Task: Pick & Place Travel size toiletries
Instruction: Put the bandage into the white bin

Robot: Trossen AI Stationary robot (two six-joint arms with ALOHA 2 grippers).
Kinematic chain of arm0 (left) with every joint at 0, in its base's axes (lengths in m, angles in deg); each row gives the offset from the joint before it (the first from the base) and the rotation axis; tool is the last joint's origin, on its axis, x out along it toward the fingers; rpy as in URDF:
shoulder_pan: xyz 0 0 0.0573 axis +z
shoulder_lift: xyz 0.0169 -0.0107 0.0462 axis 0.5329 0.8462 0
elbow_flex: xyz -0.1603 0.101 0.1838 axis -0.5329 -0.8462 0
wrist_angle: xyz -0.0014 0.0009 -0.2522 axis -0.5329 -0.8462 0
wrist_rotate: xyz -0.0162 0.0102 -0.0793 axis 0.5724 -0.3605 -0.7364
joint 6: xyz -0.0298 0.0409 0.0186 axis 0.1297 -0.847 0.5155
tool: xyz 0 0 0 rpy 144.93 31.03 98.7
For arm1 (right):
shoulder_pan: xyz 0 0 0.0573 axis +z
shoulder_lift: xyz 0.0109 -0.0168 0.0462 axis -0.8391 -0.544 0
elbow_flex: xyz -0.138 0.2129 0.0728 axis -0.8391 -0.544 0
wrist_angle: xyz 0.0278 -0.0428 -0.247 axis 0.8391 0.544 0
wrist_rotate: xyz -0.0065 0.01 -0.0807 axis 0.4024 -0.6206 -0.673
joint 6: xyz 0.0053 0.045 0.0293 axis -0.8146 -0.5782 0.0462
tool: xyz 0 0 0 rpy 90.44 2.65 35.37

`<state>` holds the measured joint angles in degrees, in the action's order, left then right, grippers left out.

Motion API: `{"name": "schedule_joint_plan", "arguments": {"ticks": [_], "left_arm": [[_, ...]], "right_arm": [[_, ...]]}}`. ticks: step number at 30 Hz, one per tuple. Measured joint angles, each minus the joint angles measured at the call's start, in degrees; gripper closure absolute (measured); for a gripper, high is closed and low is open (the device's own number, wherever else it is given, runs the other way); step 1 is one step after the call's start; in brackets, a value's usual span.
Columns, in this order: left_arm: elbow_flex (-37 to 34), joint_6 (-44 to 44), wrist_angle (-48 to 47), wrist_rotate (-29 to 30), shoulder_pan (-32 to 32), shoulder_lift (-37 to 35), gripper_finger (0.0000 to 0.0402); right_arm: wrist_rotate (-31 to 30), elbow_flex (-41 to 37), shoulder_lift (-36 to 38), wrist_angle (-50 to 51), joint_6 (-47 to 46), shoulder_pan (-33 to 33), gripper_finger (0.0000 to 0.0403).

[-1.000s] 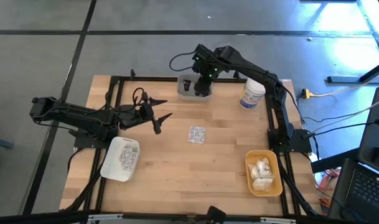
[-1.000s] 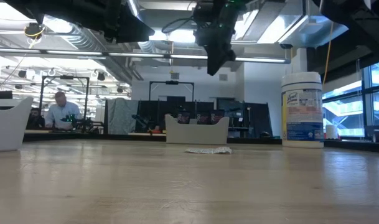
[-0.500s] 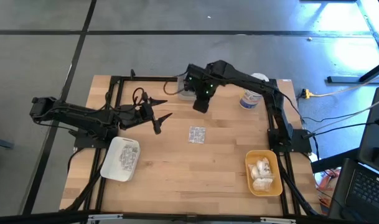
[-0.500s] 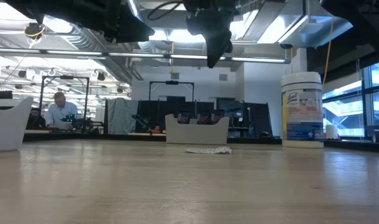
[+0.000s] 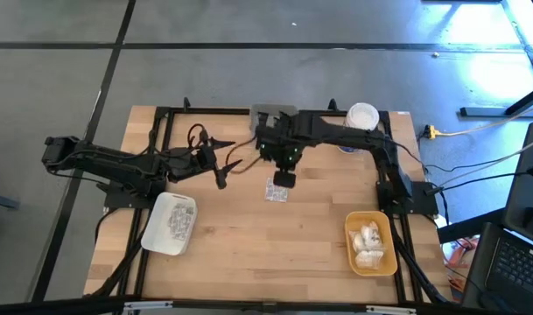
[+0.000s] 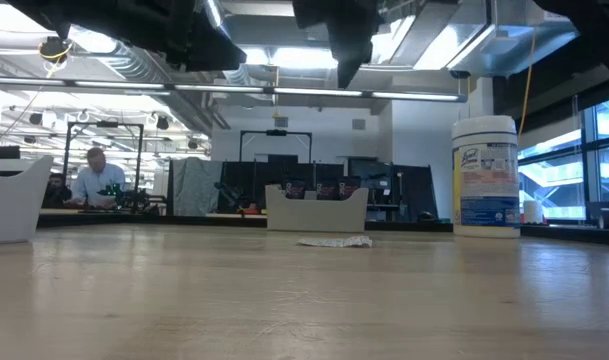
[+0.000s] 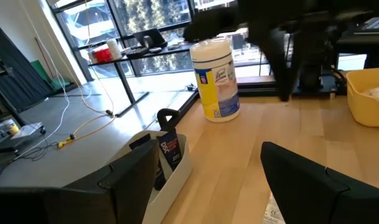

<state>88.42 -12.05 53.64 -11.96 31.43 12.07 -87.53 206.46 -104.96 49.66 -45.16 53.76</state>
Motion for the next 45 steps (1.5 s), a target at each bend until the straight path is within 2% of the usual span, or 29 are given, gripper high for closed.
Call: {"name": "schedule_joint_plan", "arguments": {"ticks": [12, 20, 27, 31, 36, 41, 45], "left_arm": [[0.00, 0.04, -1.99, 0.02, 0.00, 0.00, 0.0121], [0.00, 0.04, -3.00, 0.02, 0.00, 0.00, 0.0121], [0.00, 0.06, -3.00, 0.01, 0.01, 0.00, 0.0121], [0.00, 0.07, -3.00, 0.00, 0.00, 0.00, 0.0121], [0.00, 0.07, -3.00, 0.01, 0.01, 0.00, 0.0121], [0.00, 1.93, -3.34, 0.00, 0.02, 0.00, 0.0121], [0.00, 3.46, -3.60, 0.00, 0.02, 0.00, 0.0121]], "right_arm": [[-10.58, 0.00, 2.12, 0.14, -9.21, 11.85, 0.0394], [-20.37, 0.00, 5.04, 0.15, -16.88, 21.34, 0.0399], [-20.73, -2.26, 5.16, -0.06, -21.77, 27.10, 0.0399], [-20.49, -7.53, 5.13, -1.03, -24.30, 29.27, 0.0400], [-18.40, -17.56, 5.88, -8.40, -23.22, 30.09, 0.0400], [-15.95, -32.11, 12.13, -21.28, -21.88, 28.98, 0.0400], [-15.99, -44.76, 20.49, -30.13, -22.56, 27.99, 0.0399]]}}
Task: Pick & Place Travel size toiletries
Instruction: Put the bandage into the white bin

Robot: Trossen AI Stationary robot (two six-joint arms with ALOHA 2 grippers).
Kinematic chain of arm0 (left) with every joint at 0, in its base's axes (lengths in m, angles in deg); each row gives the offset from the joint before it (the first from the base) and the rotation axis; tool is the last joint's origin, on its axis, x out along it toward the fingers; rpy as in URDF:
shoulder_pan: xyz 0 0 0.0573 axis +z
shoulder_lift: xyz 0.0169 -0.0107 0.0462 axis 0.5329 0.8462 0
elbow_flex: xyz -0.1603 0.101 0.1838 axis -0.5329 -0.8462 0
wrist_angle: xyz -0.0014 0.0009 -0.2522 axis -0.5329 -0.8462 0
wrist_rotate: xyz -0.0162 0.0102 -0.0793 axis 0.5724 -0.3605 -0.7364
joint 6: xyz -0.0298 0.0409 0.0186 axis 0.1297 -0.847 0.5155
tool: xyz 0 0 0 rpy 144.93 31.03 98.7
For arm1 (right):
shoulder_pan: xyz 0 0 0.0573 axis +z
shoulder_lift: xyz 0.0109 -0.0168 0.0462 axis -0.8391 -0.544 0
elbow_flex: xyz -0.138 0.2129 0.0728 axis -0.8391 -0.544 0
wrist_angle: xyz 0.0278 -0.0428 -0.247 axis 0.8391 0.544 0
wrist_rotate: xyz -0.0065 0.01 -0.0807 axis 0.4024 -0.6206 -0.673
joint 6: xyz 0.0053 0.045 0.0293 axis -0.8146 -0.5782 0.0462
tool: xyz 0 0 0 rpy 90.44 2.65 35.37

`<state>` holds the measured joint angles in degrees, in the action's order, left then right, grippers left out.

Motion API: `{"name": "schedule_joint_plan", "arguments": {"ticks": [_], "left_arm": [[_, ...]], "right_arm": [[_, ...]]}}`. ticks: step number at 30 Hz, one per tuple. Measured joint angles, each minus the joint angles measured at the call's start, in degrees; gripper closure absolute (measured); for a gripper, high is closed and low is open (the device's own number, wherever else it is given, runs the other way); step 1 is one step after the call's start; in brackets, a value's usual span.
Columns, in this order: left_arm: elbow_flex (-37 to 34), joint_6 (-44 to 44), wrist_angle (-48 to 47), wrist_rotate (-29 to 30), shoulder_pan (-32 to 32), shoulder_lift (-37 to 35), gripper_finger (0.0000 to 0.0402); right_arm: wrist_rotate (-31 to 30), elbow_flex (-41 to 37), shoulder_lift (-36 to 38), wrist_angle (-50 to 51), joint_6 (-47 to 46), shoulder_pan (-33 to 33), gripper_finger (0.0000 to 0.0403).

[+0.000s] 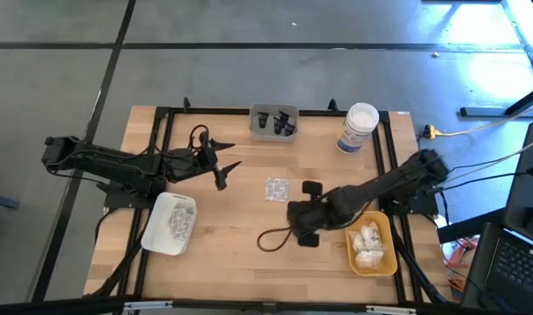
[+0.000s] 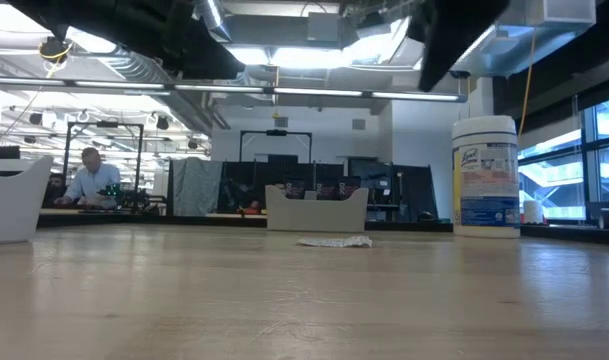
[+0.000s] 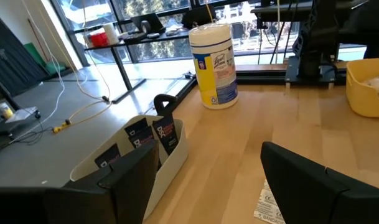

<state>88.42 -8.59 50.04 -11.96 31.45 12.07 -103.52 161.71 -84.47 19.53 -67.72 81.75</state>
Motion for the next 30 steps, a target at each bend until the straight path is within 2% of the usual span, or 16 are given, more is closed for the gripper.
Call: {"name": "schedule_joint_plan", "arguments": {"ticks": [7, 14, 18, 21, 26, 30], "left_arm": [[-0.02, 0.06, 0.09, 0.00, 0.00, 0.00, 0.0121], [-0.02, 0.06, 0.12, 0.00, 0.00, 0.00, 0.0121], [-0.02, 0.08, 0.14, 0.00, 0.00, 0.00, 0.0121], [-0.02, 0.08, 0.16, 0.00, -0.02, 0.02, 0.0121], [-0.03, 0.08, 0.16, 0.00, -0.02, 0.02, 0.0121], [-0.04, 0.08, 0.16, 0.00, -0.01, 0.02, 0.0121]], "right_arm": [[-1.36, -18.03, 18.22, -15.14, -0.10, -3.00, 0.0399], [-1.24, -29.30, 31.77, -23.44, 1.18, -8.92, 0.0399], [2.37, -34.26, 35.05, -27.55, 2.33, -13.55, 0.0399], [7.50, -38.02, 35.61, -32.74, 4.22, -16.91, 0.0399], [14.71, -45.13, 35.61, -44.43, 5.88, -21.65, 0.0399], [16.50, -52.21, 35.61, -54.37, 5.10, -24.46, 0.0399]]}}
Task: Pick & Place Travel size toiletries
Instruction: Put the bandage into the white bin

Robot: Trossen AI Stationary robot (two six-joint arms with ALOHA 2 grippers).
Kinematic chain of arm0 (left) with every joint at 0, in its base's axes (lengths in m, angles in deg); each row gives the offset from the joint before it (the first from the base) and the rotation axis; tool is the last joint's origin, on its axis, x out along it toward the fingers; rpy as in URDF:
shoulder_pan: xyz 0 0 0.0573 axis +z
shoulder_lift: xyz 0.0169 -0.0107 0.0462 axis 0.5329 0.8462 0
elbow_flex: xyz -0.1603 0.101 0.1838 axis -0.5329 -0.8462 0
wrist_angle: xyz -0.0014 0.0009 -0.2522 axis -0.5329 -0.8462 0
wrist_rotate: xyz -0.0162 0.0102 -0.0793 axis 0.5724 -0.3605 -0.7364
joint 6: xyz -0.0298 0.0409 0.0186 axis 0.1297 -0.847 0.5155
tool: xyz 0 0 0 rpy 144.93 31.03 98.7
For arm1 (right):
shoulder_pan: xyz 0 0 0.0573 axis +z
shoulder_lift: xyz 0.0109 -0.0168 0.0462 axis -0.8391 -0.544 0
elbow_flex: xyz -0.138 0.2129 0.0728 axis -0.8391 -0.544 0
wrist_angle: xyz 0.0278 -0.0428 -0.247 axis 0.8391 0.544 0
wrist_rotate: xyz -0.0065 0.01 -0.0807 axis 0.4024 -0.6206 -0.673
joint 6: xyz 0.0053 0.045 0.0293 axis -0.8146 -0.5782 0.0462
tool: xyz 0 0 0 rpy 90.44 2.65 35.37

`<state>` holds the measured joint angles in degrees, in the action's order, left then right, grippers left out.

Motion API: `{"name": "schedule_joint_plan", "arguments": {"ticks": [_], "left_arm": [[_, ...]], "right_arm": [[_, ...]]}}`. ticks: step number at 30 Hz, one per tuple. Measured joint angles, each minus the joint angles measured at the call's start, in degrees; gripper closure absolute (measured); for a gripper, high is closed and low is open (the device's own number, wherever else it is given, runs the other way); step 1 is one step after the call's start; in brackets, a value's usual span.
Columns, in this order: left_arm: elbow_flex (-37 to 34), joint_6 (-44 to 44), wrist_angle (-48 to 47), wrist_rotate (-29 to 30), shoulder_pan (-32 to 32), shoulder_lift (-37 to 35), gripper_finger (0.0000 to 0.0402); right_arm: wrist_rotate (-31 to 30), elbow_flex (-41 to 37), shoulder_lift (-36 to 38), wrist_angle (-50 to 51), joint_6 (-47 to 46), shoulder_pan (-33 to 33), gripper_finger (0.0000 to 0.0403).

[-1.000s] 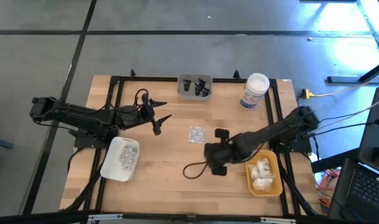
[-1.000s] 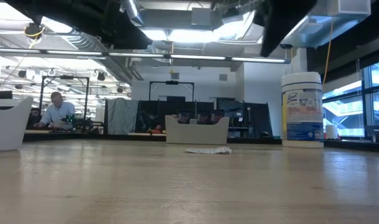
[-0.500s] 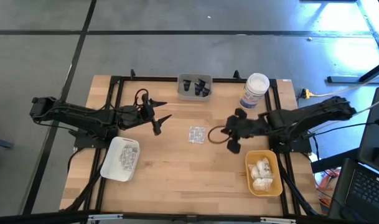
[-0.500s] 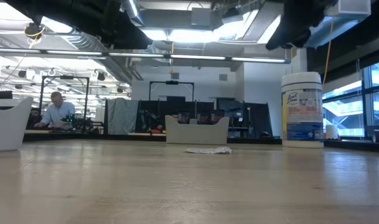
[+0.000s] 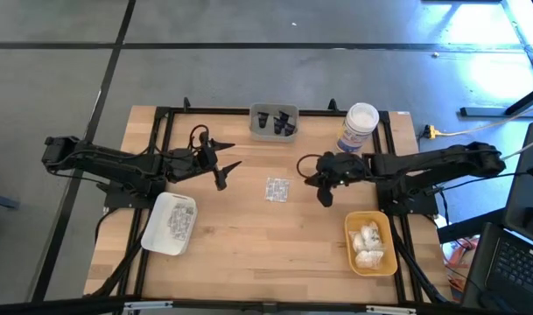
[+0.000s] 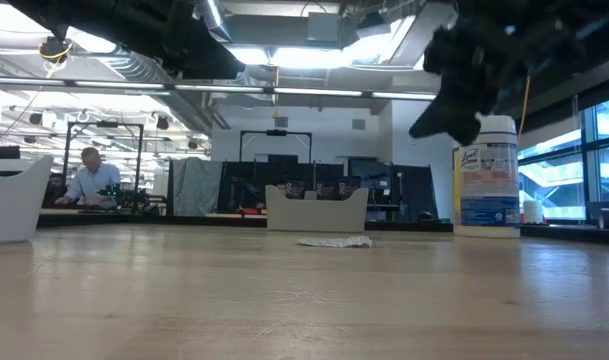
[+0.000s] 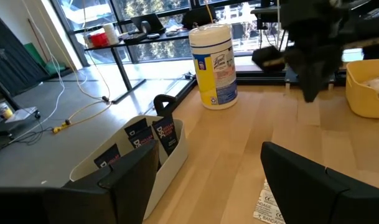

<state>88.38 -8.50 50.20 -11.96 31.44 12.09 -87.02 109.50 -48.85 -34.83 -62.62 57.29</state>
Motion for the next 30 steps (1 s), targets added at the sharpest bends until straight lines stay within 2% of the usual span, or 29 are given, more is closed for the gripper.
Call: {"name": "schedule_joint_plan", "arguments": {"ticks": [6, 12, 14, 21, 30], "left_arm": [[-0.03, 0.00, 0.03, 0.00, 0.00, 0.00, 0.0121], [-0.04, 0.00, 0.77, 0.01, 0.01, 0.00, 0.0121], [-0.04, 0.00, 1.71, 0.02, 0.01, 0.00, 0.0121], [-0.04, 2.00, 2.00, 0.01, 0.01, 0.37, 0.0121], [-0.04, 2.13, 2.18, 0.01, 0.01, 0.63, 0.0121]], "right_arm": [[-0.05, -7.63, -0.05, -13.60, -4.21, -2.74, 0.0398], [-6.10, -7.93, -0.64, -15.21, -8.02, -4.07, 0.0382], [-6.05, -7.93, -1.20, -15.38, -9.65, -4.65, 0.0372], [-4.44, -7.93, -8.63, -18.55, -14.32, -5.09, 0.0316], [-0.03, -7.93, -21.03, -30.26, -14.93, -5.18, 0.0223]]}}
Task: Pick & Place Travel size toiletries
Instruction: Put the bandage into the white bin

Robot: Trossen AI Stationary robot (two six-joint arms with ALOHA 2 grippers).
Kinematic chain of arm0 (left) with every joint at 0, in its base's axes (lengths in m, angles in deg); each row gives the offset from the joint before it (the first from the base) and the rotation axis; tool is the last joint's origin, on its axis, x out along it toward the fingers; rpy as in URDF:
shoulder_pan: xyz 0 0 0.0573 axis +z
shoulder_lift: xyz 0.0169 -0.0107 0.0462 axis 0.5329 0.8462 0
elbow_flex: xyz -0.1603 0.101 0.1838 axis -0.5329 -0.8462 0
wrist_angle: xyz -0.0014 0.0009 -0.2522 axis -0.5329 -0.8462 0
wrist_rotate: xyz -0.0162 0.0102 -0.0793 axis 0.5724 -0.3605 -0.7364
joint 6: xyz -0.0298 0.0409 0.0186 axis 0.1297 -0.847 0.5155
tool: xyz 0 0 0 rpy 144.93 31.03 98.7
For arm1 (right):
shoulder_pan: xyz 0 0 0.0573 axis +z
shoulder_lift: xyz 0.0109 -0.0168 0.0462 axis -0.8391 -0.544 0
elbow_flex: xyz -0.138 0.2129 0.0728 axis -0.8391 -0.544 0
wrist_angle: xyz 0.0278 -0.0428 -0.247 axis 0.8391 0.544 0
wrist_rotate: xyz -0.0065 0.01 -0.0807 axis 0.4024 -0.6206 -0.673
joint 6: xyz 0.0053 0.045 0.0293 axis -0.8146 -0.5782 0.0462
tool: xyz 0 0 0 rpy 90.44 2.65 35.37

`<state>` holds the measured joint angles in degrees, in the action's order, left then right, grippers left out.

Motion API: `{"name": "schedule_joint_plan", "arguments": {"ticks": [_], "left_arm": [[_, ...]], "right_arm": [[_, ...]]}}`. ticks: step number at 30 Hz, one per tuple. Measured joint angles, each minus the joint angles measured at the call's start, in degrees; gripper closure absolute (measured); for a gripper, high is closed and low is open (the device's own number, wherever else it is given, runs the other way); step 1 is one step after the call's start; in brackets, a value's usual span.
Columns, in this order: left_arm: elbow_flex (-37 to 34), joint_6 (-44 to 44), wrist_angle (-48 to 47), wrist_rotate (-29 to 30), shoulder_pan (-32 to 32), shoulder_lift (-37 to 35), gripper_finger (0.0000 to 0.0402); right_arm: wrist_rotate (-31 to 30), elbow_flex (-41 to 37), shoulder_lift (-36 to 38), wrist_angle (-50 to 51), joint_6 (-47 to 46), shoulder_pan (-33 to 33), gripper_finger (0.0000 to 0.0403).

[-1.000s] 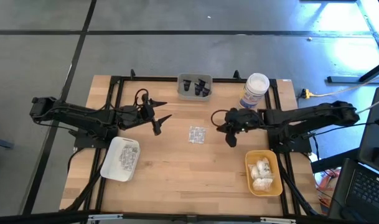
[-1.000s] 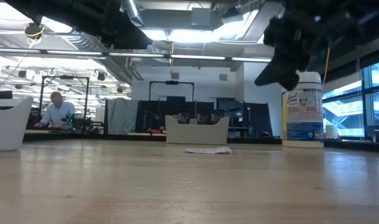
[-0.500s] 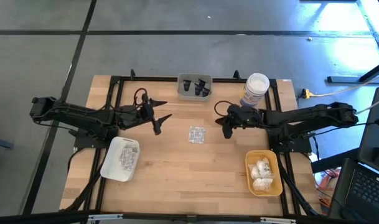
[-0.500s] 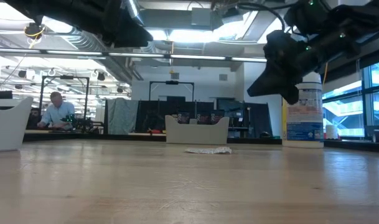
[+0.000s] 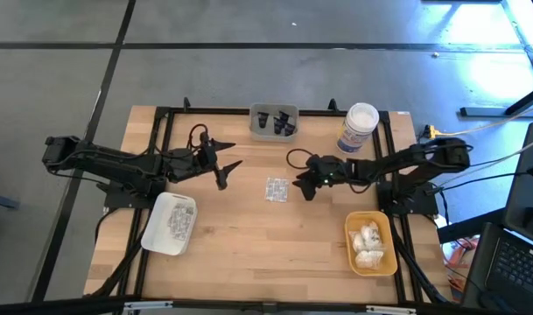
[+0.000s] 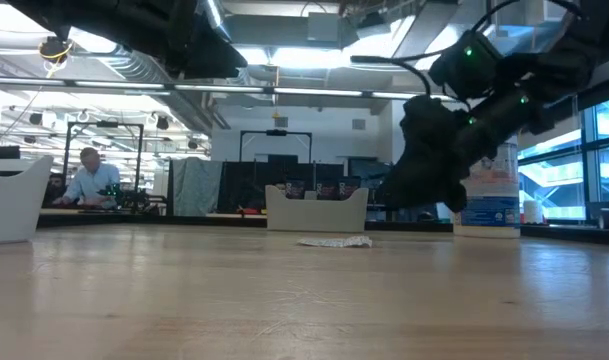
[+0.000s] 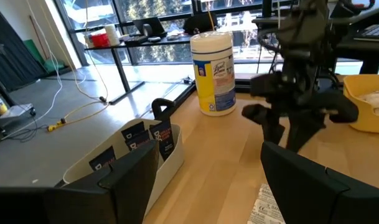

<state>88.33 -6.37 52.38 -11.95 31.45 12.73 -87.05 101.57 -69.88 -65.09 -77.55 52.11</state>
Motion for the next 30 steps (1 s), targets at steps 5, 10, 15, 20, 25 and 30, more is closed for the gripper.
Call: {"name": "schedule_joint_plan", "arguments": {"ticks": [5, 10, 15, 20, 25, 30], "left_arm": [[0.00, 0.24, 0.03, -0.01, 0.00, 0.00, 0.0121], [0.00, 1.24, 0.01, 0.00, 0.00, 0.00, 0.0121], [0.00, 1.32, 0.02, 0.00, 0.00, 0.00, 0.0121], [0.00, 1.32, -0.01, -0.01, 0.00, 0.00, 0.0121], [0.00, 1.32, -0.01, 0.01, 0.00, 0.00, 0.0121], [0.00, 1.32, -0.03, -0.01, 0.00, 0.00, 0.0121]], "right_arm": [[-0.37, 0.01, -3.32, -1.04, -1.47, 0.00, 0.0182], [-1.78, 0.02, -5.44, -3.13, -2.14, 0.00, 0.0161], [-1.94, 0.95, -9.15, -4.60, -2.52, 0.00, 0.0154], [-2.20, 4.48, -14.20, -5.90, -2.27, 0.00, 0.0157], [-0.49, 7.22, -16.66, -5.66, -1.01, 0.00, 0.0166], [-0.01, 7.32, -16.69, -4.93, -1.05, -0.02, 0.0175]]}}
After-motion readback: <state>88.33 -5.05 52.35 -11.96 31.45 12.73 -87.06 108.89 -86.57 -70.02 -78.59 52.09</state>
